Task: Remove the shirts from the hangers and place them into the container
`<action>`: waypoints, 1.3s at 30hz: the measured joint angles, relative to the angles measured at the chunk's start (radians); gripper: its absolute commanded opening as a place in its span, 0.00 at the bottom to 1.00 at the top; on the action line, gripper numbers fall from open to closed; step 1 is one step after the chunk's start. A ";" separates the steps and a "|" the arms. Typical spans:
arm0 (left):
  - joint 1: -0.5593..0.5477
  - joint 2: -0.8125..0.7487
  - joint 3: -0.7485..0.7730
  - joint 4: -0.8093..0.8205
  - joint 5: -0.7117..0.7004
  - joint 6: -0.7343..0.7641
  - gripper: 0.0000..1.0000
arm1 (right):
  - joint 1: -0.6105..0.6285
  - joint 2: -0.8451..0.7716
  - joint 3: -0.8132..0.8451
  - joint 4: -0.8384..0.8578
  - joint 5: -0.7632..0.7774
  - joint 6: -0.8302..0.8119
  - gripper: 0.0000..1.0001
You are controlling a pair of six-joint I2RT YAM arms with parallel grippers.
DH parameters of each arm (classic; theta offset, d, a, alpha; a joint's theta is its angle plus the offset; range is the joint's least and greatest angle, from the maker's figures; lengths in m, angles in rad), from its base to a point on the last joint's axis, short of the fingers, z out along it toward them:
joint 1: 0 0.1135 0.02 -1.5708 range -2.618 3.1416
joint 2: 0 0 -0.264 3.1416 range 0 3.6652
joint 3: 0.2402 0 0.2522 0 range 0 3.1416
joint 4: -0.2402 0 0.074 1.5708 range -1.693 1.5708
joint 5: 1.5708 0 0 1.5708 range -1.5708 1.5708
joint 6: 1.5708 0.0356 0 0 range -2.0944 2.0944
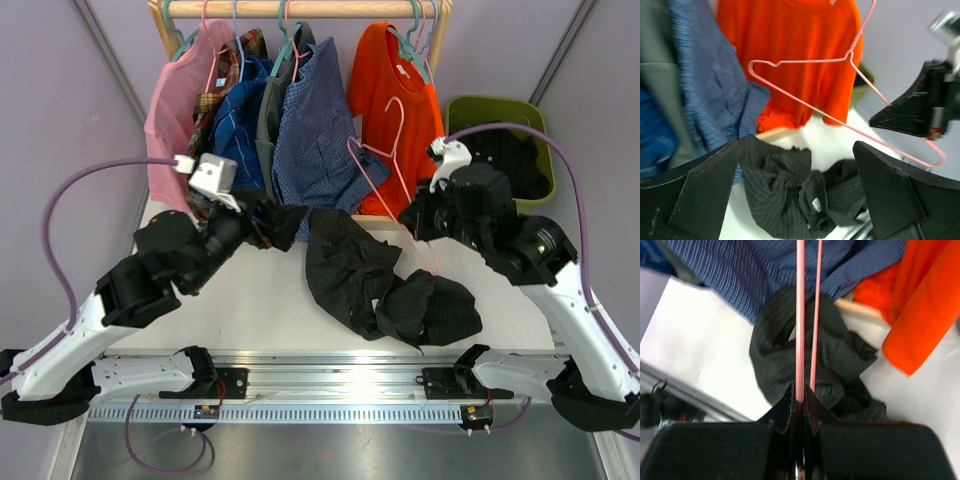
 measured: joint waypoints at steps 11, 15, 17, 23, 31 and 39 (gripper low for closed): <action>-0.005 -0.073 -0.265 -0.051 -0.062 -0.105 0.99 | 0.000 0.276 0.265 0.103 0.187 -0.063 0.00; -0.005 -0.100 -0.299 -0.074 -0.062 -0.121 0.99 | 0.000 0.394 0.404 0.138 0.233 -0.100 0.00; -0.005 -0.129 -0.300 -0.072 -0.063 -0.124 0.99 | 0.000 0.461 0.488 0.146 0.254 -0.121 0.00; -0.005 -0.201 -0.310 -0.058 -0.063 -0.145 0.99 | -0.010 0.640 0.706 0.159 0.292 -0.164 0.00; -0.005 -0.221 -0.334 -0.068 -0.063 -0.169 0.99 | -0.105 0.767 0.801 0.158 0.292 -0.130 0.00; -0.005 -0.225 -0.334 -0.073 -0.063 -0.177 0.99 | -0.171 0.766 0.775 0.173 0.267 -0.080 0.00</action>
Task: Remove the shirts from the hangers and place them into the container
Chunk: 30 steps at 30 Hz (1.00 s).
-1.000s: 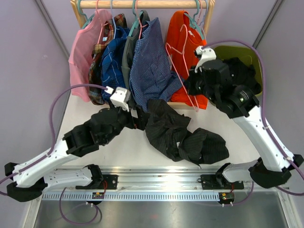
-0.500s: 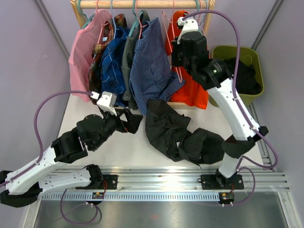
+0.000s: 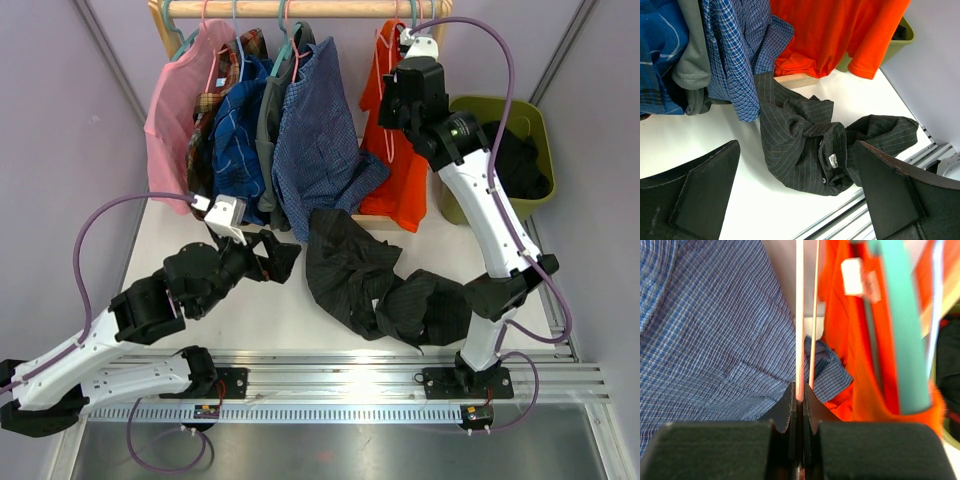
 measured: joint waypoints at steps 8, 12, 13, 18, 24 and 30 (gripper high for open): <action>0.000 0.016 0.000 0.001 0.000 -0.001 0.99 | 0.000 -0.117 -0.161 0.031 -0.127 0.009 0.99; 0.000 0.040 0.000 0.003 0.001 0.000 0.99 | 0.027 -0.284 -0.228 0.050 -0.167 -0.001 1.00; 0.000 0.047 0.000 0.005 0.002 0.000 0.99 | 0.053 -0.359 -0.282 0.064 -0.161 -0.002 0.99; 0.000 0.068 0.000 0.023 0.001 0.005 0.99 | 0.224 -0.724 -0.530 0.055 -0.090 0.014 0.99; 0.000 0.124 0.002 0.020 0.001 0.021 0.99 | 0.290 -0.846 -0.900 -0.082 0.073 0.203 1.00; 0.000 0.186 0.002 0.016 -0.002 0.023 0.99 | 0.313 -0.736 -1.215 -0.308 0.123 0.478 1.00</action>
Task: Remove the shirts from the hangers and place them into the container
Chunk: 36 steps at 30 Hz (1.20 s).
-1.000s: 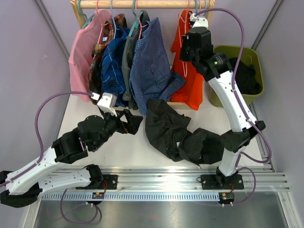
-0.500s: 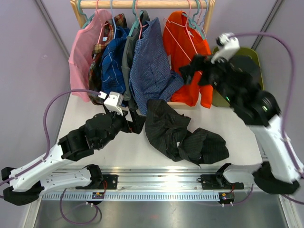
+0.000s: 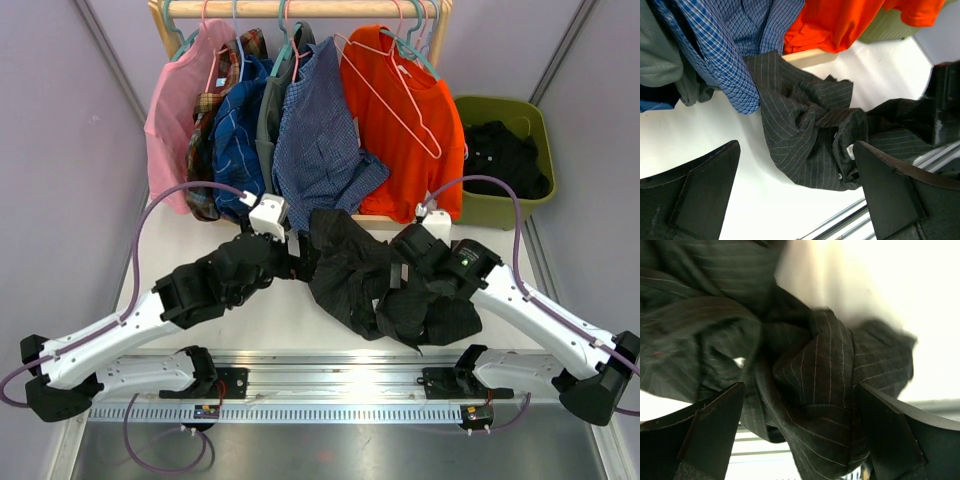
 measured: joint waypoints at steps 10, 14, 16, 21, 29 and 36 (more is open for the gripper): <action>0.000 0.011 -0.039 -0.018 -0.010 -0.011 0.99 | 0.017 -0.056 -0.148 0.062 -0.043 0.247 0.99; 0.000 0.009 -0.053 -0.018 -0.024 -0.019 0.99 | 0.019 -0.106 -0.317 0.231 -0.164 0.299 1.00; 0.000 0.008 -0.068 -0.018 -0.026 -0.023 0.99 | 0.019 -0.100 -0.352 0.300 -0.200 0.316 0.99; 0.000 -0.007 -0.127 -0.019 -0.025 -0.039 0.99 | 0.020 -0.040 -0.359 0.475 -0.240 0.321 1.00; 0.000 -0.082 -0.203 -0.017 -0.025 -0.079 0.99 | 0.021 0.238 -0.266 0.669 -0.270 0.262 0.99; 0.000 -0.162 -0.282 -0.011 -0.015 -0.134 0.99 | 0.021 0.482 -0.127 0.743 -0.265 0.194 1.00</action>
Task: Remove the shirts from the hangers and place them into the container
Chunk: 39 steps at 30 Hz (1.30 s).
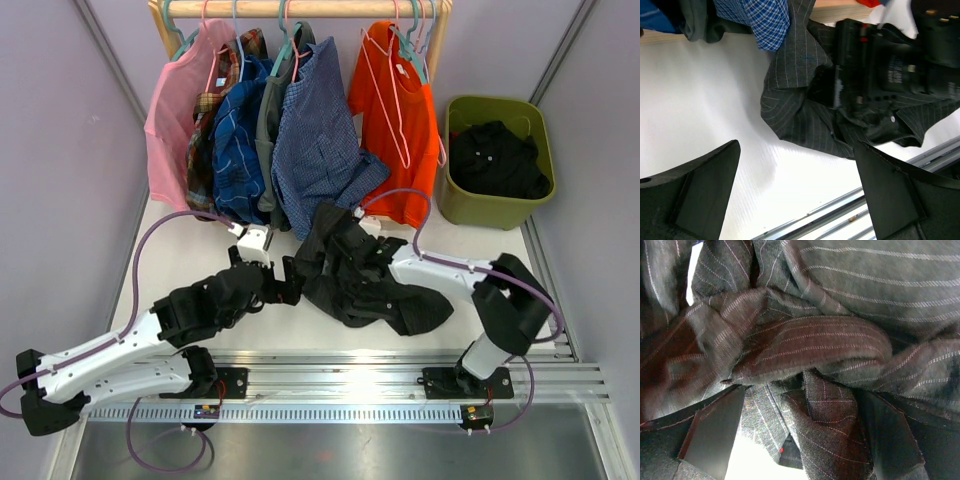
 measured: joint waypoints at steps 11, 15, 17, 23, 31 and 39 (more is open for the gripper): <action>0.000 -0.041 -0.022 0.002 0.006 -0.028 0.99 | 0.006 0.276 0.208 -0.047 0.051 -0.049 0.86; 0.000 -0.043 -0.024 0.001 0.006 -0.028 0.99 | 0.009 0.286 0.201 -0.055 0.102 -0.051 0.22; 0.000 -0.043 -0.025 0.000 0.006 -0.028 0.99 | 0.007 0.274 0.174 -0.048 0.135 -0.037 0.01; 0.000 -0.043 -0.025 0.000 0.006 -0.028 0.99 | 0.008 0.216 0.095 -0.007 0.170 0.040 0.00; 0.000 -0.024 -0.025 0.000 0.014 -0.027 0.99 | 0.007 -0.016 -0.058 -0.277 0.304 0.200 0.00; 0.000 0.051 0.014 0.001 0.043 -0.024 0.99 | -0.026 -0.317 0.022 -0.641 0.549 0.343 0.00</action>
